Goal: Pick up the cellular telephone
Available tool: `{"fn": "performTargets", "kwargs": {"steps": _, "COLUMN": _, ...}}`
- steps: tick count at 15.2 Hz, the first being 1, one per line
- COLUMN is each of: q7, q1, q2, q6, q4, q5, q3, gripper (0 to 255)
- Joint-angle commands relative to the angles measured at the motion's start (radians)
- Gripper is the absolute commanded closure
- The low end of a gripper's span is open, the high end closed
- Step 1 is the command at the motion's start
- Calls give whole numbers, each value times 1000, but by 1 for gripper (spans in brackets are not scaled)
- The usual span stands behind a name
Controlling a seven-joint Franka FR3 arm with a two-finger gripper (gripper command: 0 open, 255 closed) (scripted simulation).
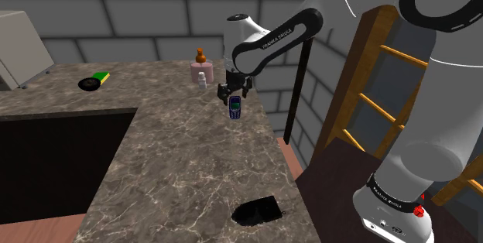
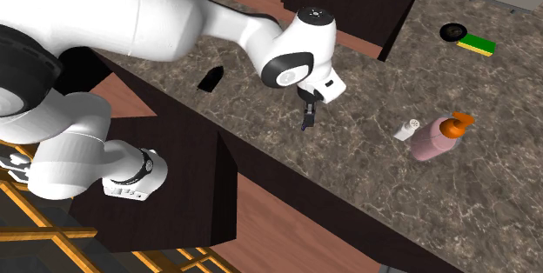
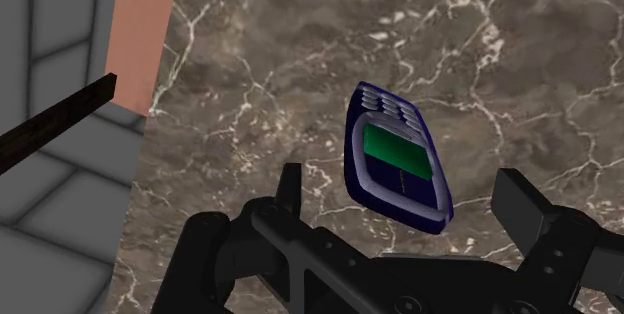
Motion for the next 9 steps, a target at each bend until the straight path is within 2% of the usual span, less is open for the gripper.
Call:
{"fn": "performTargets", "kwargs": {"steps": 1, "q7": 9, "q1": 1, "q2": 16, "q6": 31, "q4": -15, "q5": -9, "q3": -2, "gripper": 0}}
{"fn": "performTargets", "kwargs": {"steps": 3, "q7": 9, "q1": 1, "q2": 16, "q6": 31, "q4": -15, "q5": -9, "q3": -2, "gripper": 0}}
{"fn": "performTargets", "kwargs": {"steps": 4, "q7": 9, "q1": 2, "q2": 16, "q6": 31, "q4": -16, "q5": -9, "q3": -2, "gripper": 255}}
{"fn": "performTargets", "kwargs": {"steps": 9, "q7": 8, "q1": 1, "q2": 15, "q6": 30, "q4": -15, "q5": -9, "q3": -2, "gripper": 255}}
